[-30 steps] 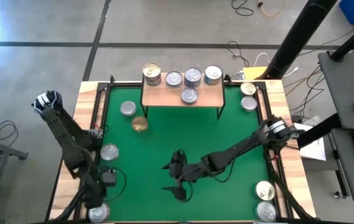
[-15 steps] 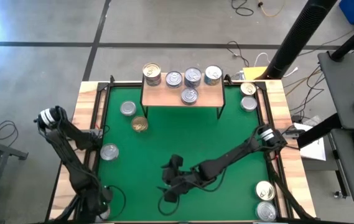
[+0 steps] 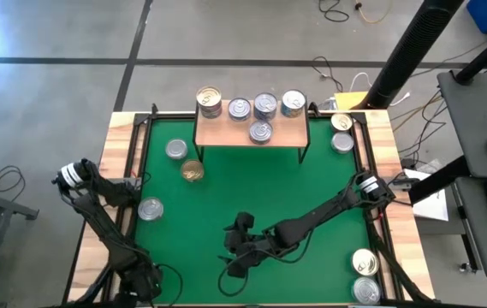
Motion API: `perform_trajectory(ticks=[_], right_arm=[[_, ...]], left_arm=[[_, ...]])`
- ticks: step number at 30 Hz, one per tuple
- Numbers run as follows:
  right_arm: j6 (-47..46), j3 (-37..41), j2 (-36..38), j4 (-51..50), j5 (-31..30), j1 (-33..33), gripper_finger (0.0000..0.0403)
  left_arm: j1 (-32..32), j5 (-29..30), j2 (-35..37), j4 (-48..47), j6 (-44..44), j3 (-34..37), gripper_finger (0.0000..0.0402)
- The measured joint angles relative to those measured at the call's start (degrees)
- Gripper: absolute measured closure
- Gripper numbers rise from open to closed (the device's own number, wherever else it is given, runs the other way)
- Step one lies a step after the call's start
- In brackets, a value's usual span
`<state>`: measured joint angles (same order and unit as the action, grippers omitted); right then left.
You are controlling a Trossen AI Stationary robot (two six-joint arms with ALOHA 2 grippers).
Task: Stack canned seafood by type on shelf
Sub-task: Stack the red tuna can on top of the red tuna can on the shelf
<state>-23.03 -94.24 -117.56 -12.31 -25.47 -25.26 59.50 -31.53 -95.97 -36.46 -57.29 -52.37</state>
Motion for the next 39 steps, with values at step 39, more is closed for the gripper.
perform_trajectory(ticks=[39], right_arm=[[-8.5, 2.1, 0.0, 1.2, 13.8, -4.3, 0.0003]], left_arm=[[-10.9, 40.2, 0.3, 9.1, 29.0, 2.6, 0.0401]])
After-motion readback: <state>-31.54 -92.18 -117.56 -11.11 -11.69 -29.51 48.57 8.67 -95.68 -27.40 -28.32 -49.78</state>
